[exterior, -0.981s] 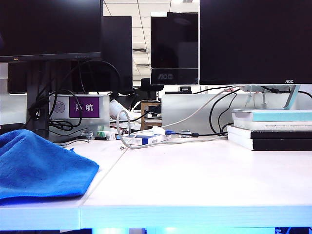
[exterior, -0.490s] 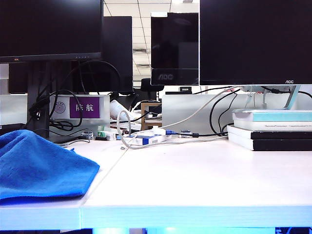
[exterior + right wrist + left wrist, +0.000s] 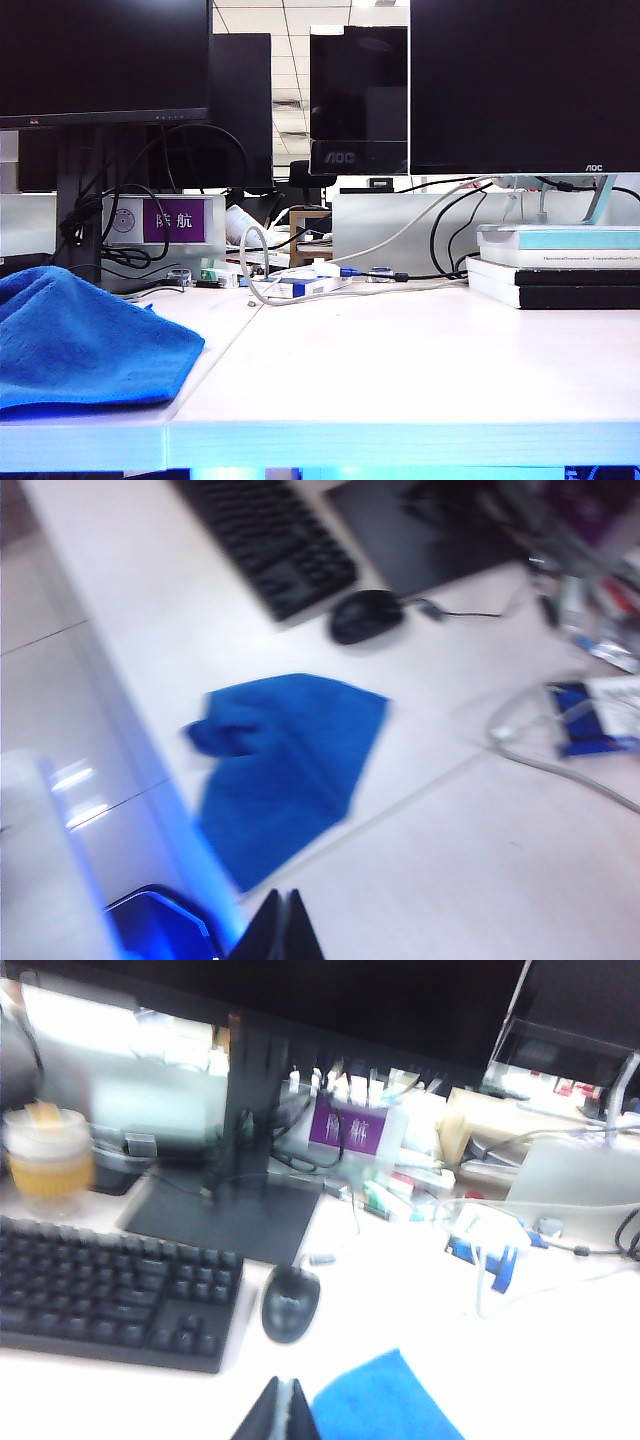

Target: Wipe the table from right to left using the rag.

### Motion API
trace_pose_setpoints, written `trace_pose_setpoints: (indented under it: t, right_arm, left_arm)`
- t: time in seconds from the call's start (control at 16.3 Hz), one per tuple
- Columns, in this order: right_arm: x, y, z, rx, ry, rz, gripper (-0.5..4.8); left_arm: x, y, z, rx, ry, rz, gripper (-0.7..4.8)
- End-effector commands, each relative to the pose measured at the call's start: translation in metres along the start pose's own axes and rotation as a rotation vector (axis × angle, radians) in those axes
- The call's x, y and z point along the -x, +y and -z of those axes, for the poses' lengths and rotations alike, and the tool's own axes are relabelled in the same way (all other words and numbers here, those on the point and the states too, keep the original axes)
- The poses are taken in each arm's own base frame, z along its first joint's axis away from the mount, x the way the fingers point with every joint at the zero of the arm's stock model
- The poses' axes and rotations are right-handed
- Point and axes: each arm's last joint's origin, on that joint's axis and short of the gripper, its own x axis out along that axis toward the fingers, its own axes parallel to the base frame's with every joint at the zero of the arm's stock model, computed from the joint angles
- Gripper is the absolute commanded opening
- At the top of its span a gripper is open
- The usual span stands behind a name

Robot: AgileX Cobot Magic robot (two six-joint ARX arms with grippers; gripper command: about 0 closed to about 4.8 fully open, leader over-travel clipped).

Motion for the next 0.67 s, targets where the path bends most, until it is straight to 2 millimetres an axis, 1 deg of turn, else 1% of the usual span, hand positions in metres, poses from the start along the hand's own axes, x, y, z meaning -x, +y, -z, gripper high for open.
trace_pose_setpoints:
  t: [0.06,0.31,0.43,0.49,0.67]
  right_arm:
    - [0.008,0.006,-0.001,0.008,-0.027,-0.014,-0.01]
    - [0.013,0.008,0.004,0.01,-0.018,0.004,-0.01]
    - [0.016,0.008,0.009,0.008,-0.005,0.026,-0.01]
    - [0.017,0.008,0.011,0.005,0.002,0.032,-0.01]
    - [0.02,0.008,0.027,-0.005,0.037,0.072,-0.01]
  left_arm:
    - [-0.024,0.007,0.026,0.035,-0.046,0.015,-0.05]
    - [-0.049,0.019,0.073,0.051,0.068,-0.016,-0.05]
    - [-0.056,0.023,0.09,0.055,0.096,-0.017,-0.05]
    - [-0.059,0.024,0.095,0.055,0.1,-0.018,-0.05]
    - [-0.066,0.027,0.114,0.065,0.119,0.022,-0.05]
